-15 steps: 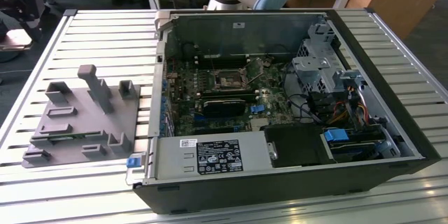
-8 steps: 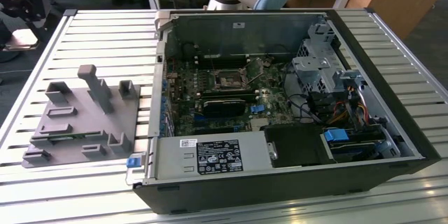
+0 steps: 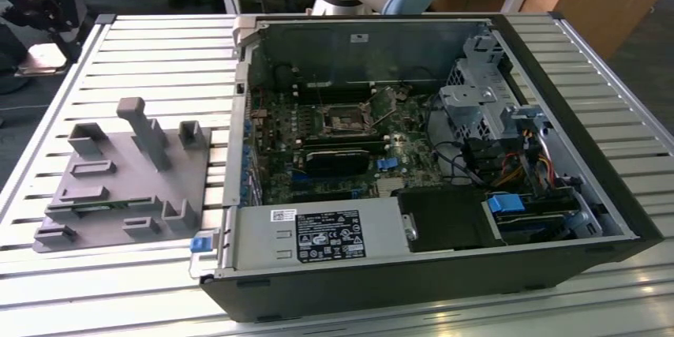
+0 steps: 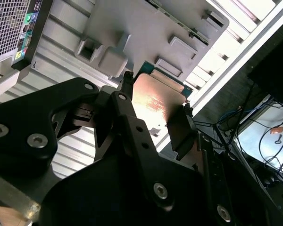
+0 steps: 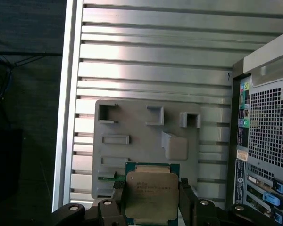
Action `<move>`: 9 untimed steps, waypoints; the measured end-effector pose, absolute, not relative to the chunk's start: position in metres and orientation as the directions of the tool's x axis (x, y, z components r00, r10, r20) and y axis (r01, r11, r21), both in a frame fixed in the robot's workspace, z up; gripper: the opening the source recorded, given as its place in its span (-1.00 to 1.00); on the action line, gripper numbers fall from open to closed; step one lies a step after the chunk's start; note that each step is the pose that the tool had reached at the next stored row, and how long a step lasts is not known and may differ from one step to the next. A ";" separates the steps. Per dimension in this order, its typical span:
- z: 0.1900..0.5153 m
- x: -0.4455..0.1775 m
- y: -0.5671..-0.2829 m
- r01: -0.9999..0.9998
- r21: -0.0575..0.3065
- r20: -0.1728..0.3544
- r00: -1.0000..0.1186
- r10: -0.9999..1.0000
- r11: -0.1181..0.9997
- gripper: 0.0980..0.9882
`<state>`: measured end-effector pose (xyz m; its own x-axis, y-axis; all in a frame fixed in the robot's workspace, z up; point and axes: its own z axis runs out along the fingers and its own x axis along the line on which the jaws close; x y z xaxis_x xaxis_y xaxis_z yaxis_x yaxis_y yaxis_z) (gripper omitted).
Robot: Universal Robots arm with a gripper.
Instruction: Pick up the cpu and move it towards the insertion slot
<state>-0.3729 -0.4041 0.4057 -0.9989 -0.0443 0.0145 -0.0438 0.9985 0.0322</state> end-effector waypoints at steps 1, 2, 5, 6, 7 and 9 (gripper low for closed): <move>0.406 -0.372 -0.404 -0.044 0.032 0.014 -0.999 -0.044 0.999 0.00; 0.406 -0.371 -0.404 -0.044 0.032 0.015 -0.999 -0.044 0.999 0.00; 0.406 -0.367 -0.404 -0.044 0.032 0.014 -0.999 -0.044 0.999 0.00; 0.406 -0.366 -0.404 -0.044 0.032 0.015 -0.999 -0.044 0.999 0.00; 0.406 -0.365 -0.404 -0.044 0.032 0.015 -0.999 -0.044 0.999 0.00; 0.406 -0.363 -0.404 -0.044 0.032 0.014 -0.999 -0.044 0.999 0.00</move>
